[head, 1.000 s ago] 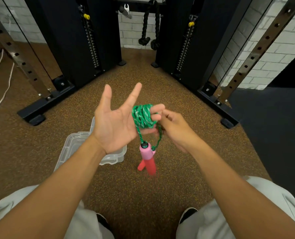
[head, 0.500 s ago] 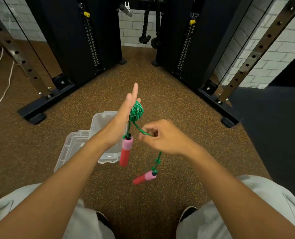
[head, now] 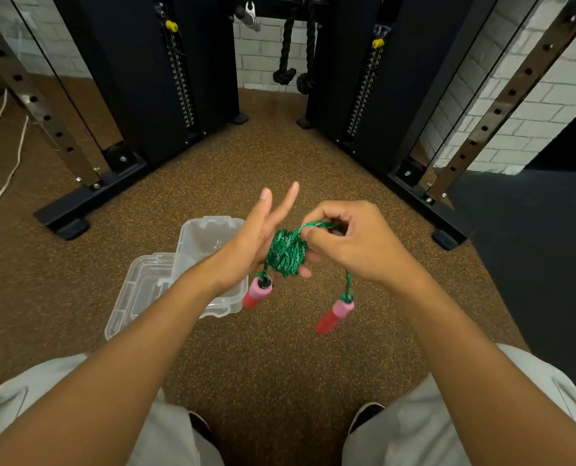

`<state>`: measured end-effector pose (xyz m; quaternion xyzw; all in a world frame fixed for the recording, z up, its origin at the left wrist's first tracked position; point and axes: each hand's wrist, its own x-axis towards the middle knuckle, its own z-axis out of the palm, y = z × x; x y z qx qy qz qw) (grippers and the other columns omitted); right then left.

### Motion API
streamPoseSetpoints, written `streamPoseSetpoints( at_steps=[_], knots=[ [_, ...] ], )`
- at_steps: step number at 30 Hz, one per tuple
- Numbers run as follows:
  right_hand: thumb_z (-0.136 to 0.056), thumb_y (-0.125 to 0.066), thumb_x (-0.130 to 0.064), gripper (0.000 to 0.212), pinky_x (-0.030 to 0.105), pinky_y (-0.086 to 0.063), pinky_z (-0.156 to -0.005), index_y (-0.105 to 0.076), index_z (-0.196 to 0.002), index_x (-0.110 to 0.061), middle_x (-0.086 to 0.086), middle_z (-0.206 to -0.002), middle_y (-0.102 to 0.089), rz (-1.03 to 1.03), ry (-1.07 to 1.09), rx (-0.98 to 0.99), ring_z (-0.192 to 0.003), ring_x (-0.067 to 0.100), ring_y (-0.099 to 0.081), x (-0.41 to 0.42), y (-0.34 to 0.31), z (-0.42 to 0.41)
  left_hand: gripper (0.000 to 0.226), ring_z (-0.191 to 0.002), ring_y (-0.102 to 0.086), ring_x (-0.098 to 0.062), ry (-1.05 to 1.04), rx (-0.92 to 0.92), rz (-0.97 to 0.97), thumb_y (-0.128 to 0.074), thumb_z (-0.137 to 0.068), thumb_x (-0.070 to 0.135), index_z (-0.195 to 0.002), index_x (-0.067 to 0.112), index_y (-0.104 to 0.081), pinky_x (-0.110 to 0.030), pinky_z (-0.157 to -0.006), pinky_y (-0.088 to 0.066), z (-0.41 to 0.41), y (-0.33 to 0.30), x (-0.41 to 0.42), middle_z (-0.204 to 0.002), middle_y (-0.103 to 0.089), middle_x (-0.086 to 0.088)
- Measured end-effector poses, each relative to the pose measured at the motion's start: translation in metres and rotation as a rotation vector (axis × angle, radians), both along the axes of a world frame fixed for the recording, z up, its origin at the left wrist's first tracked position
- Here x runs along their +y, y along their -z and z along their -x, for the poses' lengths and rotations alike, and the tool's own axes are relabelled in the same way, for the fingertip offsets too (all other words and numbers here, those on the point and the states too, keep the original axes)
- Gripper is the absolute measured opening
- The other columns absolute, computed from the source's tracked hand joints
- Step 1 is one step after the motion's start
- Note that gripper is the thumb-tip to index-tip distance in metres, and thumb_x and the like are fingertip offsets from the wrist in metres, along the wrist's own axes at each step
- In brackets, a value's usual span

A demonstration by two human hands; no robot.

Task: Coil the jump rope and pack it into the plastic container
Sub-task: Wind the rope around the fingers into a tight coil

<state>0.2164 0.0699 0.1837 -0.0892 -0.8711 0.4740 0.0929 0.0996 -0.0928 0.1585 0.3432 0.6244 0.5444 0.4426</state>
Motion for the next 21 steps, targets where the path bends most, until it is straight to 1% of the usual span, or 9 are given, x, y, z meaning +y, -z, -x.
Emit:
streamPoseSetpoints(
  at_steps=[2,5,7,10,12,14,16,19,21],
  knots=[
    [-0.093,-0.071,-0.018,0.006,0.02,-0.042,-0.056,-0.076,-0.089,-0.017,0.007,-0.073,-0.073,0.021,0.012,0.028,-0.054,0.004,-0.054,0.004,0.0,0.0,0.076,-0.124,-0.065,-0.036,0.002,-0.094,-0.039,-0.001,-0.085,0.084,-0.155,0.059,-0.014,-0.053,-0.12,-0.029,-0.002,-0.006,0.0,-0.14,-0.062,-0.022],
    [-0.093,-0.072,-0.022,0.006,0.042,-0.049,-0.065,-0.077,-0.092,-0.019,0.012,-0.085,-0.074,0.062,0.039,0.075,-0.068,0.026,-0.06,0.007,0.004,0.001,0.081,-0.097,-0.073,-0.031,-0.018,-0.248,-0.083,0.004,-0.086,0.083,-0.157,0.053,-0.019,-0.042,-0.096,-0.05,-0.002,-0.013,-0.001,-0.123,-0.07,-0.027],
    [-0.094,-0.072,-0.022,0.007,0.049,-0.054,-0.073,-0.078,-0.095,-0.017,0.013,-0.089,-0.075,0.089,0.048,0.1,-0.079,0.036,-0.066,0.008,0.007,0.003,0.085,-0.085,-0.072,-0.028,-0.014,-0.337,-0.12,0.005,-0.085,0.083,-0.159,0.048,-0.019,-0.037,-0.087,-0.054,0.0,-0.015,-0.003,-0.112,-0.073,-0.027],
    [-0.096,-0.071,-0.019,0.011,0.042,-0.055,-0.076,-0.078,-0.101,-0.012,0.012,-0.093,-0.077,0.13,0.047,0.12,-0.08,0.027,-0.067,0.007,0.012,0.005,0.09,-0.08,-0.071,-0.027,-0.011,-0.454,-0.158,-0.001,-0.083,0.087,-0.16,0.044,-0.023,-0.041,-0.089,-0.05,0.003,-0.017,-0.005,-0.107,-0.074,-0.026],
    [-0.098,-0.069,-0.018,0.013,0.045,-0.055,-0.077,-0.078,-0.104,-0.011,0.014,-0.096,-0.077,0.142,0.048,0.115,-0.084,0.033,-0.069,0.005,0.015,0.007,0.093,-0.078,-0.07,-0.027,0.005,-0.52,-0.178,-0.005,-0.083,0.089,-0.16,0.041,-0.027,-0.046,-0.098,-0.043,0.005,-0.015,-0.006,-0.105,-0.074,-0.026],
    [-0.099,-0.065,-0.015,0.014,0.047,-0.056,-0.081,-0.078,-0.105,-0.012,0.011,-0.099,-0.078,0.157,0.046,0.09,-0.091,0.034,-0.071,0.002,0.017,0.009,0.093,-0.084,-0.071,-0.029,0.022,-0.582,-0.216,-0.009,-0.083,0.09,-0.16,0.041,-0.028,-0.056,-0.113,-0.03,0.006,-0.013,-0.006,-0.112,-0.072,-0.028],
    [-0.1,-0.06,-0.005,0.018,0.044,-0.058,-0.077,-0.077,-0.103,-0.01,0.008,-0.099,-0.078,0.174,0.047,0.039,-0.087,0.029,-0.072,0.0,0.022,0.009,0.09,-0.101,-0.071,-0.03,0.03,-0.621,-0.264,-0.009,-0.083,0.09,-0.159,0.045,-0.025,-0.061,-0.117,-0.029,0.006,-0.012,-0.006,-0.129,-0.067,-0.027],
    [-0.101,-0.053,-0.003,0.02,0.022,-0.044,-0.05,-0.072,-0.095,-0.004,0.005,-0.079,-0.069,0.066,0.034,-0.123,-0.052,0.0,-0.054,-0.005,0.032,0.01,0.082,-0.129,-0.061,-0.028,0.049,-0.611,-0.312,-0.006,-0.083,0.089,-0.157,0.055,-0.013,-0.062,-0.11,-0.041,0.007,-0.01,-0.006,-0.15,-0.054,-0.021],
    [-0.103,-0.055,-0.012,0.023,0.016,-0.036,-0.044,-0.068,-0.084,-0.01,-0.001,-0.068,-0.062,0.022,0.034,-0.216,-0.041,-0.004,-0.046,-0.011,0.037,0.012,0.077,-0.141,-0.052,-0.027,0.037,-0.618,-0.335,-0.01,-0.084,0.088,-0.155,0.06,-0.01,-0.067,-0.11,-0.038,0.009,-0.009,-0.006,-0.157,-0.048,-0.016]
  ],
)
